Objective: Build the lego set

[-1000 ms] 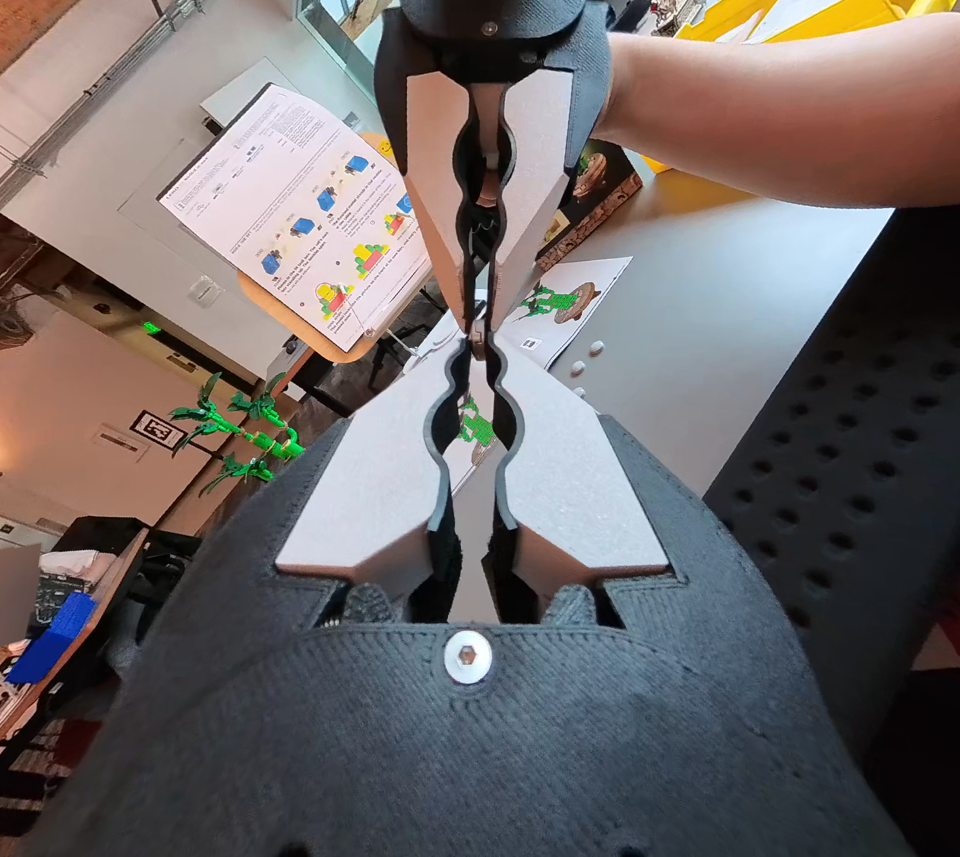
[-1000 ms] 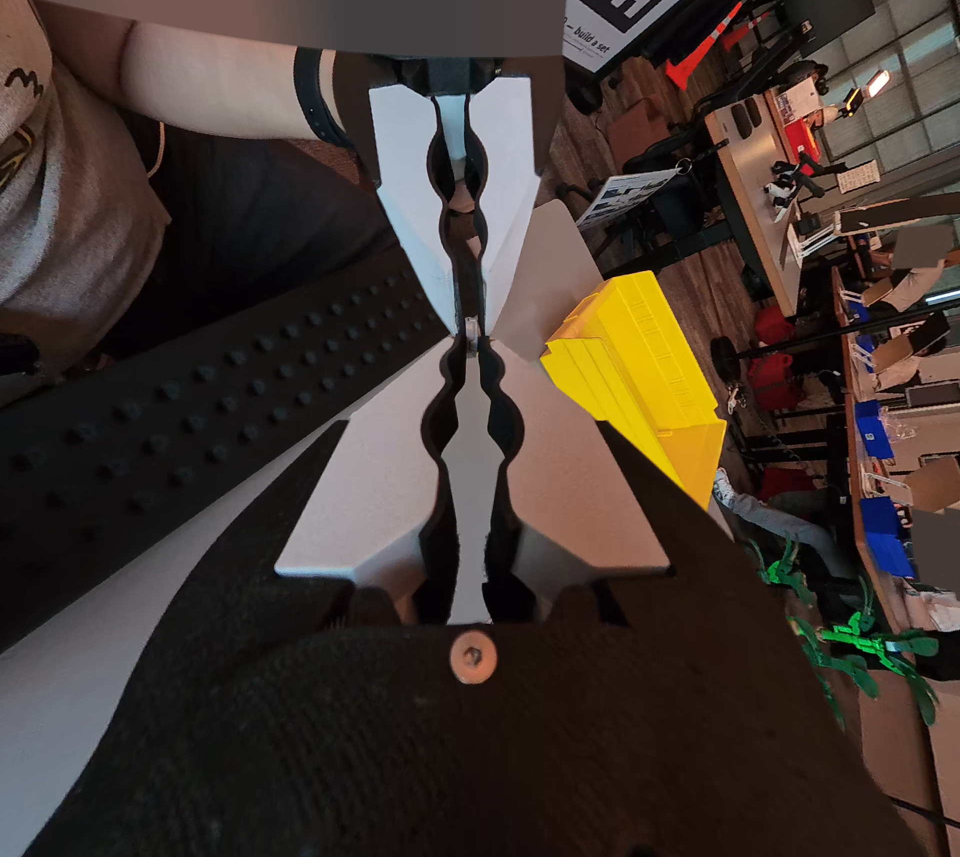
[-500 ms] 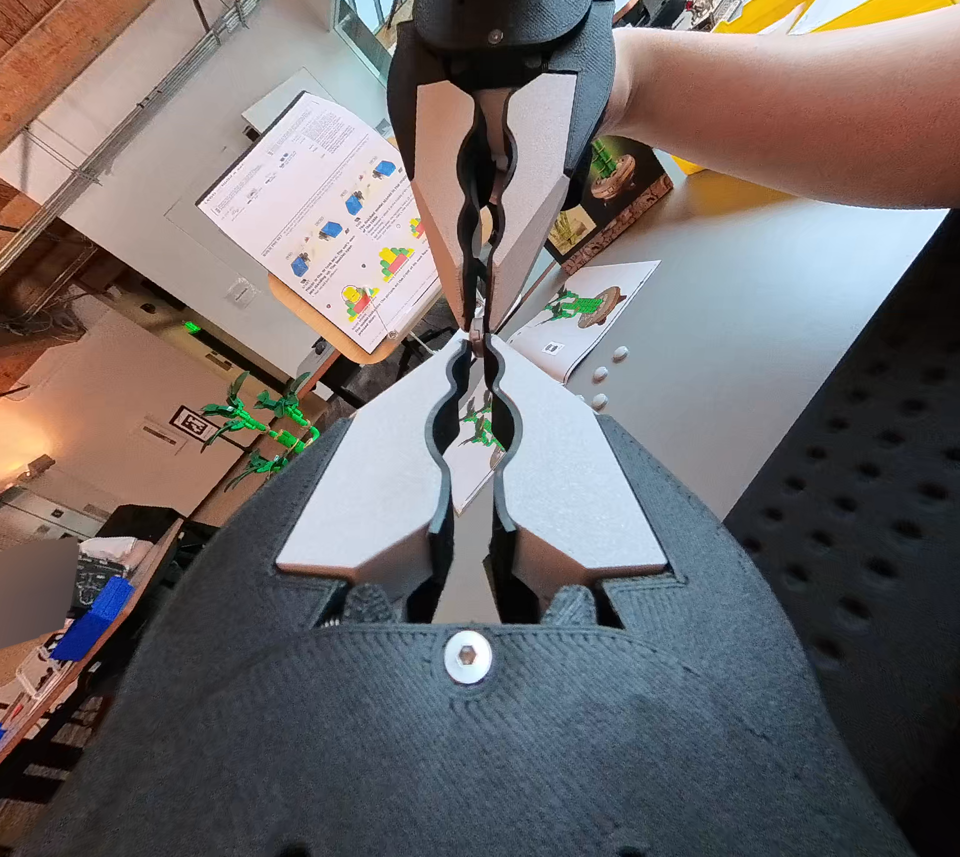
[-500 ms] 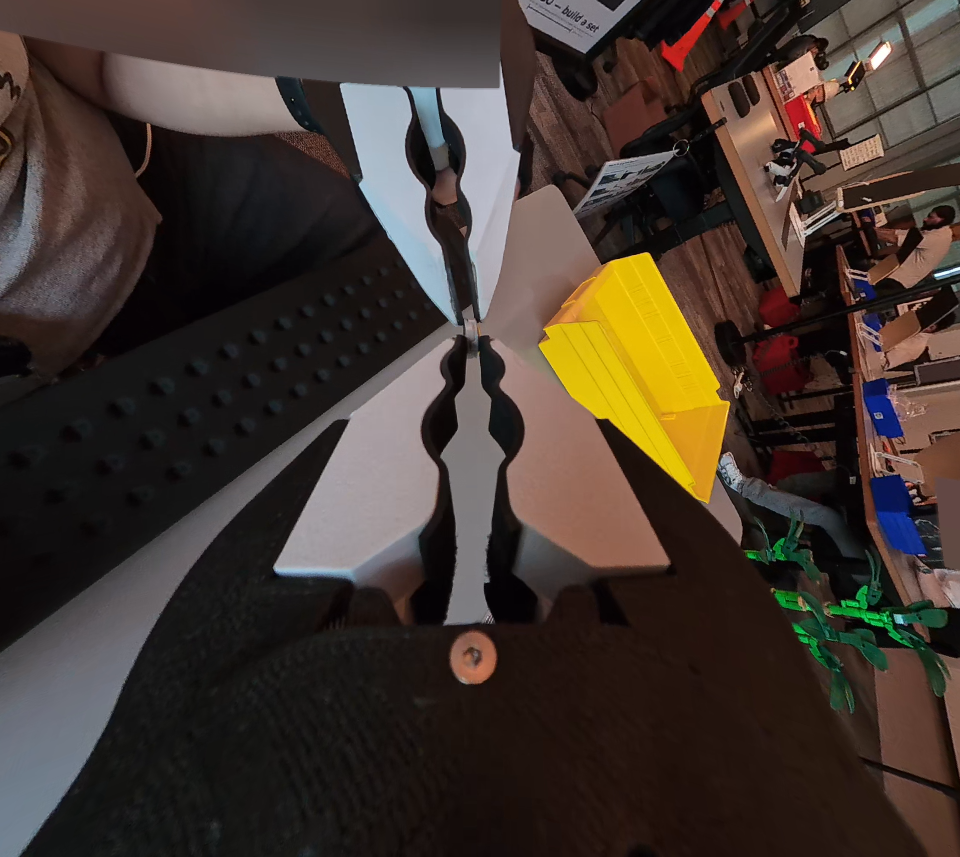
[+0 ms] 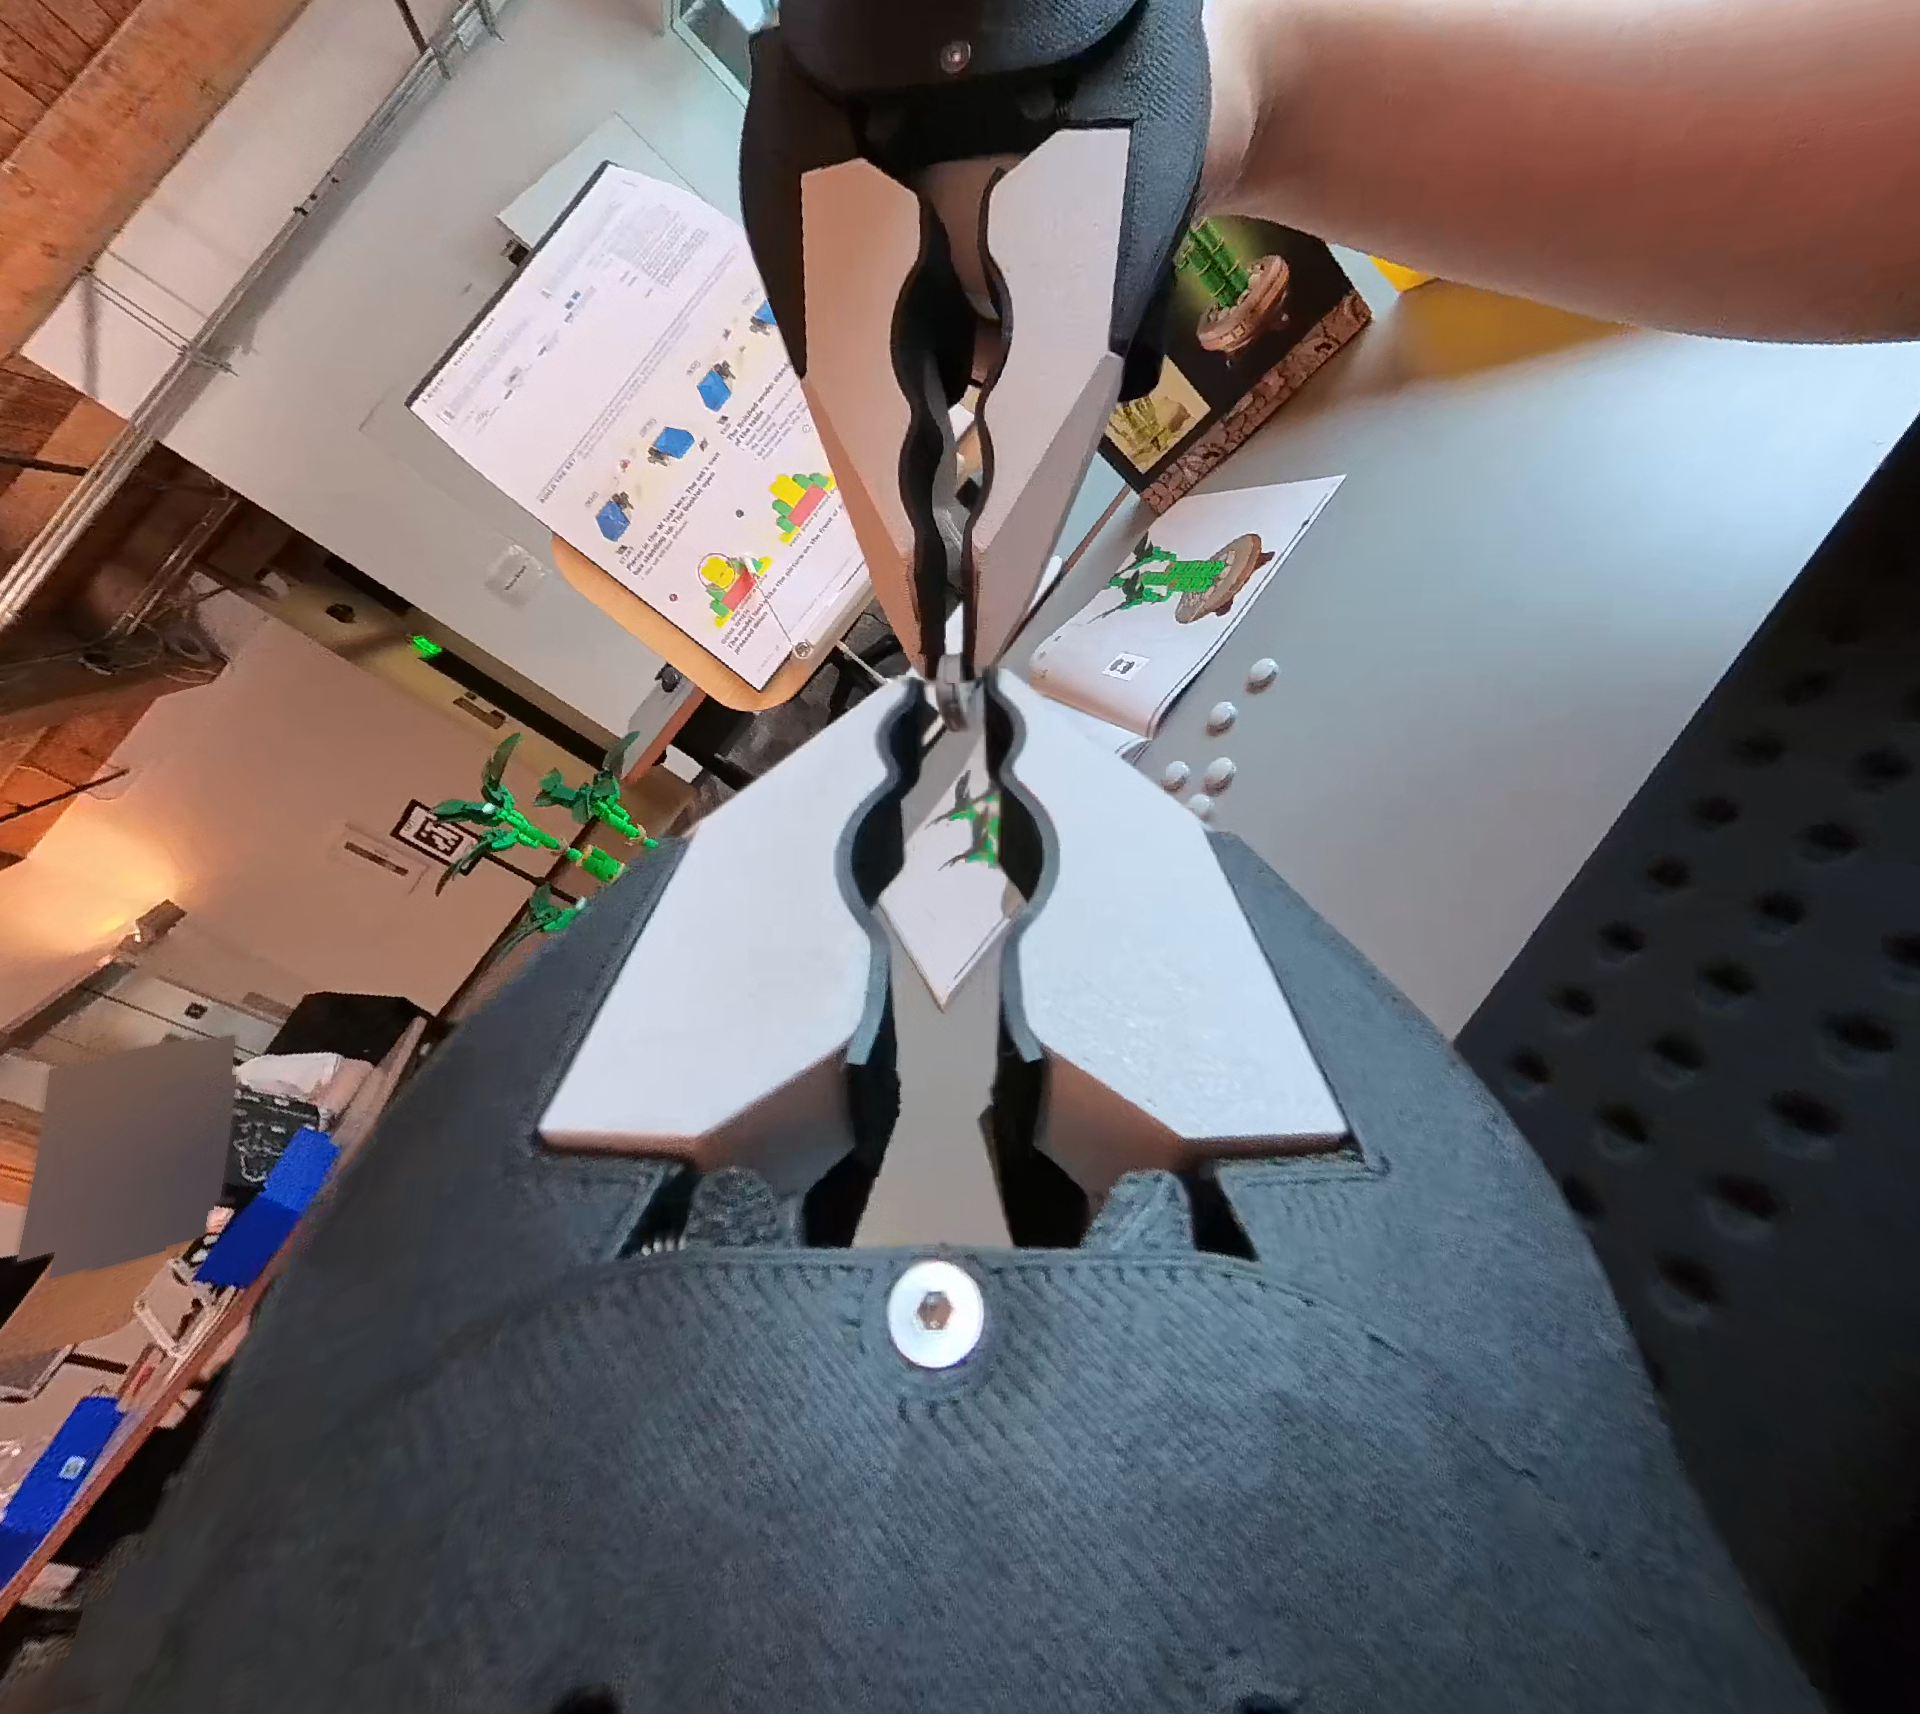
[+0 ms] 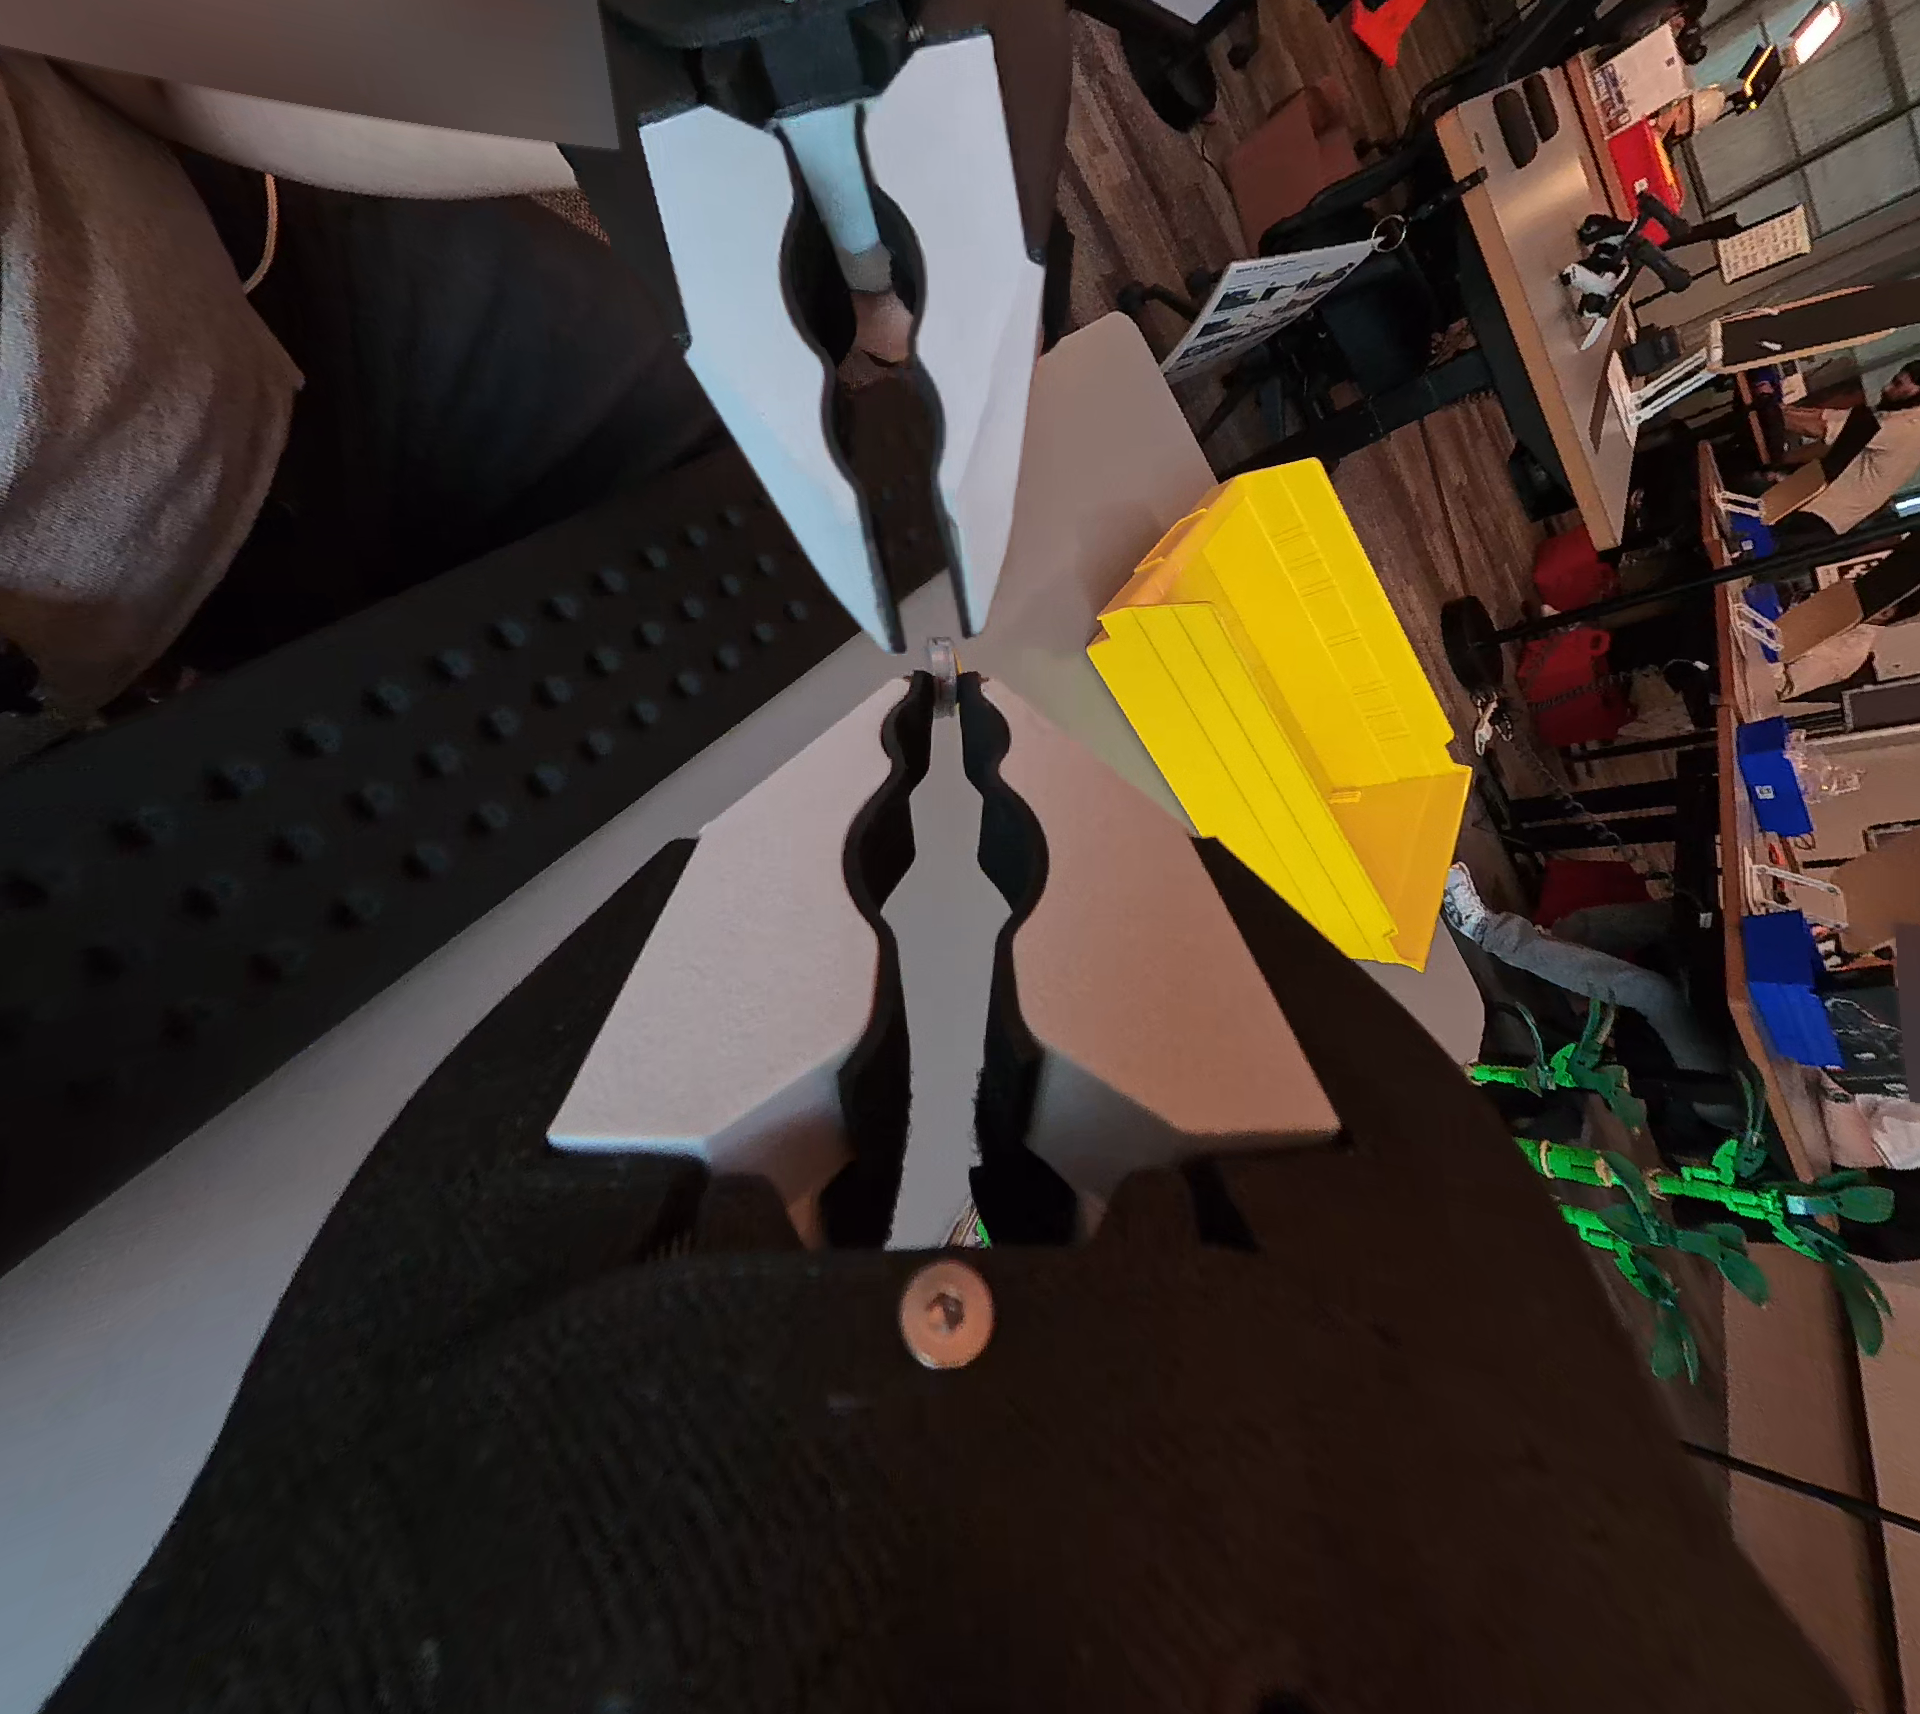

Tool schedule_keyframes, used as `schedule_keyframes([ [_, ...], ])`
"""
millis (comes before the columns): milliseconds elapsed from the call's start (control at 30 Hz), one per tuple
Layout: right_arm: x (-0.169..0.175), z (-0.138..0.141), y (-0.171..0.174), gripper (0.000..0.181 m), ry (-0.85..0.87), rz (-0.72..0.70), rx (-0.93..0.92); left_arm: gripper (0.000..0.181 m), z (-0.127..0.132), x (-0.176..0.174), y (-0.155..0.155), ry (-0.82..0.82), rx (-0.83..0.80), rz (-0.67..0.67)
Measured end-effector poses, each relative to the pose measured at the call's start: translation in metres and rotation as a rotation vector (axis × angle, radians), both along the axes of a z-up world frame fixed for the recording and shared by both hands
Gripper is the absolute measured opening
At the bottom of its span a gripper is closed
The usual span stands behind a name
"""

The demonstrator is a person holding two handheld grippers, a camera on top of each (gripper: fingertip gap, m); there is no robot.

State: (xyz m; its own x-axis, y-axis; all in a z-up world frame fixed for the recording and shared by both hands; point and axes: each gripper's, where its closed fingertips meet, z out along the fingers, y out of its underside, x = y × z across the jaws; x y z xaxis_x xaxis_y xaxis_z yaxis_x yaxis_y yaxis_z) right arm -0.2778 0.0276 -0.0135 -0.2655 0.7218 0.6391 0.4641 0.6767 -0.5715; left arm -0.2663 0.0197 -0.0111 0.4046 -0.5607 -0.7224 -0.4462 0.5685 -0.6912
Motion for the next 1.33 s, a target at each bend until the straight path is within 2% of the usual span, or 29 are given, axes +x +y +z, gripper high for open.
schedule_keyframes([
  [33,0.000,0.001,0.000,0.005,0.003,0.002,0.001,0.012,-0.001,0.000,0.001,0.000,-0.011,0.006],
  [100,-0.001,0.002,-0.001,0.004,0.008,0.005,0.000,0.004,-0.003,-0.001,0.005,0.006,-0.009,0.021],
  [367,0.002,-0.003,0.001,0.005,-0.013,-0.004,0.000,0.003,-0.007,0.002,0.008,0.026,0.024,0.038],
  [500,0.005,0.012,-0.002,0.007,0.057,0.008,-0.013,0.003,0.008,0.000,0.003,-0.107,0.006,-0.026],
  [667,0.008,0.038,-0.010,0.007,0.194,0.059,-0.068,0.003,0.028,-0.002,-0.013,-0.303,-0.018,-0.195],
  [867,0.007,0.037,-0.023,0.015,0.185,0.119,-0.111,0.003,0.033,0.000,-0.016,-0.334,0.024,-0.204],
  [933,0.005,0.036,-0.022,0.013,0.188,0.116,-0.098,0.002,0.033,0.002,-0.017,-0.336,0.022,-0.215],
  [967,0.004,0.035,-0.023,0.006,0.183,0.119,-0.097,0.002,0.033,0.003,-0.018,-0.340,0.026,-0.219],
  [1133,0.005,0.037,-0.022,0.005,0.178,0.111,-0.107,0.003,0.035,0.004,-0.018,-0.357,0.019,-0.229],
  [1233,0.002,0.043,-0.018,0.005,0.206,0.079,-0.230,0.004,0.040,0.000,-0.015,-0.382,0.028,-0.207],
  [1333,-0.001,0.056,-0.010,0.005,0.289,0.082,-0.498,0.010,0.043,-0.006,-0.013,-0.387,0.004,-0.191],
])
